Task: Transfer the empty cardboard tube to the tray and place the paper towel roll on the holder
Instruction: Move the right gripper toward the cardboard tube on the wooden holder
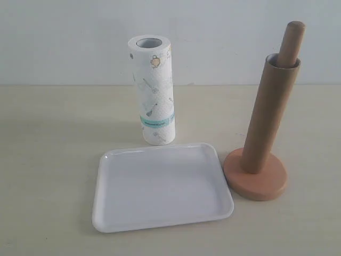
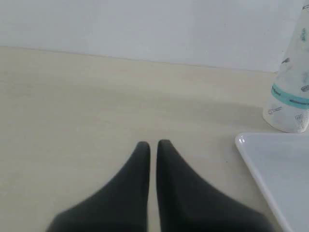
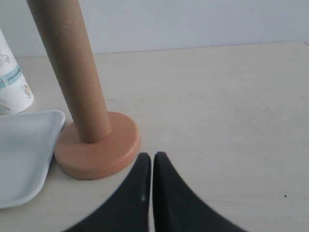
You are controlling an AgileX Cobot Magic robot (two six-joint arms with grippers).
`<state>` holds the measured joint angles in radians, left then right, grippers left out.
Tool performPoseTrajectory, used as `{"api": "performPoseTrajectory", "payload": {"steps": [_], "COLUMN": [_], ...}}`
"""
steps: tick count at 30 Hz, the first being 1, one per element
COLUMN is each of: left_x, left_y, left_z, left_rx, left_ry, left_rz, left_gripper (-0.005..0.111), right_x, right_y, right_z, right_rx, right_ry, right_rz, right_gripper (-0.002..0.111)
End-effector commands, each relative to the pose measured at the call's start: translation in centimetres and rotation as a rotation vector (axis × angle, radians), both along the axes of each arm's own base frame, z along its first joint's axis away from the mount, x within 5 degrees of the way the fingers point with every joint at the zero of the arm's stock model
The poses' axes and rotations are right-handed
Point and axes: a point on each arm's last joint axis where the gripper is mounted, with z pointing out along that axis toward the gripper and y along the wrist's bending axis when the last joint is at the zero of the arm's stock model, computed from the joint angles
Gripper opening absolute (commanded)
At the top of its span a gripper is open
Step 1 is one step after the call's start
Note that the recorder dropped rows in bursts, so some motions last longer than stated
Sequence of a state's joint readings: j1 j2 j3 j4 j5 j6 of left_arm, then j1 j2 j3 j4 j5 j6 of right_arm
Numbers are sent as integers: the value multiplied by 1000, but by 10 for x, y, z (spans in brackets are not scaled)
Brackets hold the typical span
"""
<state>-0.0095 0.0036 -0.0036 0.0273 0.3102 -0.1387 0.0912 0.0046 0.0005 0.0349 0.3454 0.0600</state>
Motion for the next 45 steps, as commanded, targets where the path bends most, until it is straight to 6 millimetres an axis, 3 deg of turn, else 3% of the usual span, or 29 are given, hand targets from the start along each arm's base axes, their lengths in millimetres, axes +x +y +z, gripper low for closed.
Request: {"api": "performPoseTrajectory", "payload": {"steps": [1, 4, 9, 14, 20, 24, 28, 32, 38, 45], "left_x": [0, 0, 0, 0, 0, 0, 0, 0, 0, 0], "left_y": [0, 0, 0, 0, 0, 0, 0, 0, 0, 0], "left_z": [-1, -1, -1, -1, -1, -1, -1, -1, -1, -1], "left_rx": [-2, -2, -2, -2, -2, -2, -2, -2, -2, -2], "left_ry": [0, 0, 0, 0, 0, 0, 0, 0, 0, 0], "left_rz": [4, 4, 4, 4, 4, 4, 4, 4, 4, 4], "left_gripper": [5, 5, 5, 5, 5, 5, 5, 5, 5, 5], "right_x": [0, 2, 2, -6, -31, -31, -7, 27, 58, 82], "right_y": [0, -2, 0, 2, 4, 2, 4, 6, 7, 9], "right_z": [2, 10, 38, 62, 94, 116, 125, 105, 70, 41], "right_rx": [-22, -147, -397, -369, -235, -102, 114, 195, 158, 203], "right_ry": [-27, -131, -458, -730, -1178, -1134, -919, -621, -252, -10], "right_rz": [1, 10, 18, -9, -32, 0, 55, 43, -1, -37], "right_gripper": [1, 1, 1, 1, 1, 1, 1, 1, 1, 1]}}
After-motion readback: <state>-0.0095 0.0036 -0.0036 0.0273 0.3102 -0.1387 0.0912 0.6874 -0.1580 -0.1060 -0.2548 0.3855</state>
